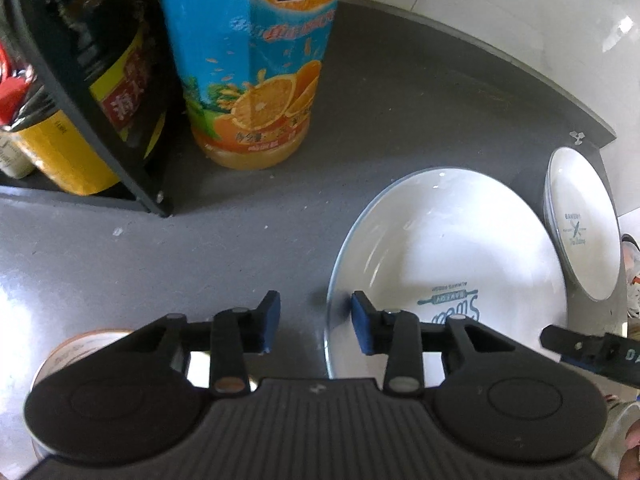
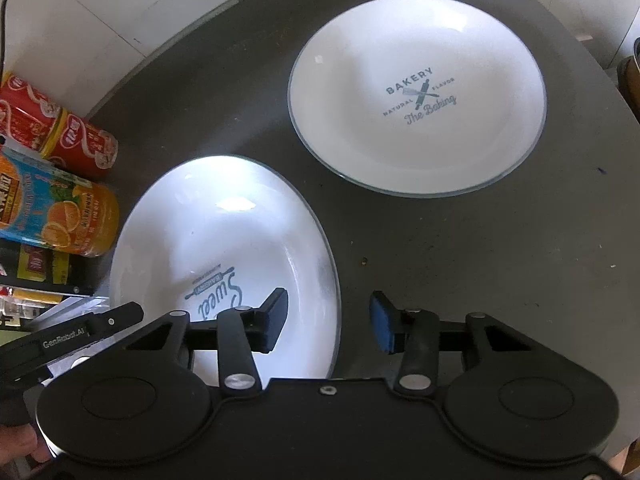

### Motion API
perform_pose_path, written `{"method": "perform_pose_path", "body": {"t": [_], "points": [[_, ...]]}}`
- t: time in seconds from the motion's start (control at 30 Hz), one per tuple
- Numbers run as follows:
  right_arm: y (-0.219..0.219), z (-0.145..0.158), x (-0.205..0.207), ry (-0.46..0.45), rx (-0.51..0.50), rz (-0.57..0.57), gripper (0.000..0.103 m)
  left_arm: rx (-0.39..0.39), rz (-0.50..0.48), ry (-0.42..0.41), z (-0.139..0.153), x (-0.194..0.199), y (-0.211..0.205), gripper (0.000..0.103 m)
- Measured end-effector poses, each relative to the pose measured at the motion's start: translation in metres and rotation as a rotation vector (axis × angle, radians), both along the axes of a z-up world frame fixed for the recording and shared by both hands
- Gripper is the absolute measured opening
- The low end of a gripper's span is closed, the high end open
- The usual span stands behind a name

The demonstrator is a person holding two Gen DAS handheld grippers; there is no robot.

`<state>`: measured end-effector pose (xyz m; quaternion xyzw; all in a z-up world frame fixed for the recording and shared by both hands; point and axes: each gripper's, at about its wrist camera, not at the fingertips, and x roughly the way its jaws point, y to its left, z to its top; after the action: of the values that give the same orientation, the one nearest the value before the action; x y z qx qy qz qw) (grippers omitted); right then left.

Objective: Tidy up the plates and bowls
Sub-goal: 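Move both grippers toward the white plate printed 'Sweet', then close the left gripper on the 'Sweet' plate rim while the right gripper also closes on it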

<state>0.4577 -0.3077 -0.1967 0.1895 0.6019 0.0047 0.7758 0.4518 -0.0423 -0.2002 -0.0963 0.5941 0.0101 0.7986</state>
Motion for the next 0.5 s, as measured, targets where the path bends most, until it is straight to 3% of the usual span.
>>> {"method": "perform_pose_path", "body": {"t": [0.1, 0.17, 0.27, 0.5], "points": [[0.002, -0.003, 0.002, 0.003, -0.003, 0.007, 0.033, -0.003, -0.016, 0.002, -0.003, 0.006, -0.003, 0.030], [0.004, -0.006, 0.003, 0.007, 0.006, 0.015, 0.021, -0.002, -0.022, 0.002, -0.004, 0.010, -0.006, 0.028], [0.003, -0.008, 0.004, 0.013, 0.017, -0.002, 0.017, -0.032, -0.024, 0.013, -0.006, 0.011, -0.007, 0.017], [-0.001, -0.004, -0.002, -0.035, 0.029, 0.021, 0.014, -0.018, -0.012, 0.007, 0.000, 0.011, -0.008, 0.016]]}}
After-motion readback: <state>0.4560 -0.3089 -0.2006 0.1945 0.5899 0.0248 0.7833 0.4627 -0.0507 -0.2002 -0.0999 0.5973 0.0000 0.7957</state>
